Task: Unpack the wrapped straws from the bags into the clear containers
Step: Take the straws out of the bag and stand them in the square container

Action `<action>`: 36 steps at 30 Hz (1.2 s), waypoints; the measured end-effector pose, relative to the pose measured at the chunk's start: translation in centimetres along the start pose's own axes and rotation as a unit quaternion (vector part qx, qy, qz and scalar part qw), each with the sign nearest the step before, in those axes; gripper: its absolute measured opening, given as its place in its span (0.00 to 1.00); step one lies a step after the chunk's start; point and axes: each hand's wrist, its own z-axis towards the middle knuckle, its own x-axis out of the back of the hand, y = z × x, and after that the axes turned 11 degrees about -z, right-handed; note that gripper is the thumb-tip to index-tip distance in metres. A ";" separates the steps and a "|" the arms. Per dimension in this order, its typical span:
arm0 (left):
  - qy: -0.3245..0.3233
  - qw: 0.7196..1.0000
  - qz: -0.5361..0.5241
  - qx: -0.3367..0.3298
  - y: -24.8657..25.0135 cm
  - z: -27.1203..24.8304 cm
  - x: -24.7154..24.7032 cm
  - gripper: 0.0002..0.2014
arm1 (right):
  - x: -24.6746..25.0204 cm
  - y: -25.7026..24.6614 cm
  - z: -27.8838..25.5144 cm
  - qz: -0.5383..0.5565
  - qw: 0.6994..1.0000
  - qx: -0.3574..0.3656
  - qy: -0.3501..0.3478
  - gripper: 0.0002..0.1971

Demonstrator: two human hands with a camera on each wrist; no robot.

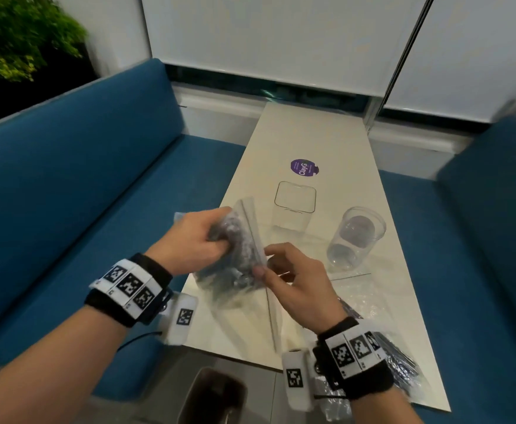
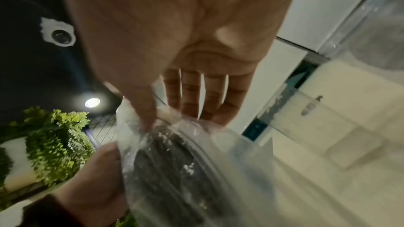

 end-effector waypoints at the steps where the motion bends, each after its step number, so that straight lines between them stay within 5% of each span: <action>1: -0.019 1.000 0.023 0.005 0.2 0.8 -0.5 0.14 | -0.4 0.3 0.3 0.013 1.000 -0.013 0.025 0.11; 5: 0.072 0.997 0.008 -0.007 -0.2 1.7 -1.8 0.27 | -1.3 1.8 1.4 0.075 0.991 -0.077 0.081 0.06; 8: 0.196 0.977 -0.064 -0.063 0.3 -0.2 -3.1 0.12 | -1.6 1.5 2.0 0.095 0.988 -0.088 0.086 0.11; 11: 0.090 0.982 -0.163 -0.021 1.6 -1.0 -3.8 0.16 | -1.6 0.6 2.5 0.087 0.994 -0.028 0.066 0.14; 15: 0.062 0.992 -0.100 -0.038 2.0 -0.4 -3.2 0.09 | -1.0 0.0 2.5 0.085 0.995 0.052 -0.019 0.12; 19: 0.057 0.989 -0.138 -0.016 1.9 -0.3 -2.8 0.10 | 0.1 -1.0 2.9 0.126 0.992 0.013 0.012 0.08; 21: 0.048 0.984 -0.168 -0.010 1.9 -0.5 -2.9 0.07 | 0.4 -1.9 3.5 0.149 0.988 -0.016 0.035 0.15; 28: 0.048 0.973 -0.227 -0.010 1.5 -1.2 -3.3 0.00 | 0.8 -3.5 4.7 0.151 0.988 -0.025 -0.009 0.10; 36: 0.041 0.924 -0.379 0.019 1.3 -1.9 -2.8 0.07 | 1.8 -3.8 4.3 0.178 0.983 -0.015 -0.047 0.10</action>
